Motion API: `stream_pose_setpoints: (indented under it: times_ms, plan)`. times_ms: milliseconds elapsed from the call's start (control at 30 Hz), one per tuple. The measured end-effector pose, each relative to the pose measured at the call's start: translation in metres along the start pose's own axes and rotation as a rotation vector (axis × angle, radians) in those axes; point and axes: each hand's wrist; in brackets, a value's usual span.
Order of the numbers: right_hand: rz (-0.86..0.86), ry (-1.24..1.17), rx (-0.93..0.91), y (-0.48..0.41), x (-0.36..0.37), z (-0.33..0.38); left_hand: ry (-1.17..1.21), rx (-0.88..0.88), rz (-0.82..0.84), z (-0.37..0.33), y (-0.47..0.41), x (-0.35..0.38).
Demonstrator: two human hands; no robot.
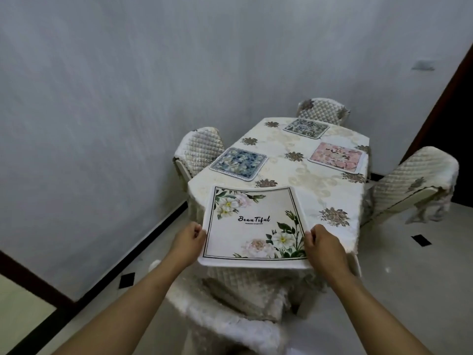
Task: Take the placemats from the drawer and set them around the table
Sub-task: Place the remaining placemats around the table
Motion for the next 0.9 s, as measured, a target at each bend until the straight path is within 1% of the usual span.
stream_pose_setpoints:
  times_ms: [167, 333, 500, 633, 900]
  plan:
    - [-0.058, 0.004, 0.106, 0.006, 0.027, 0.065, -0.017, 0.138, 0.025, 0.018, -0.058, -0.050]
    - [-0.124, 0.049, 0.204, 0.000, 0.030, 0.087, -0.013, 0.218, 0.111, 0.009, -0.105, -0.056]
    - [-0.168, 0.033, 0.316, -0.026, 0.041, 0.084, -0.022, 0.274, 0.176, -0.012, -0.149, -0.036]
    - [-0.204, 0.035, 0.361, -0.060, 0.053, 0.072, -0.044, 0.297, 0.224, -0.024, -0.194, -0.005]
    - [-0.160, 0.052, 0.425, -0.145, 0.098, 0.032, -0.082, 0.325, 0.224, -0.036, -0.275, 0.070]
Point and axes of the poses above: each hand's wrist, its own y-axis away from the middle knuckle, its own x-axis out of the palm, z = x × y, and after that the axes turned 3 degrees about -z, right-handed
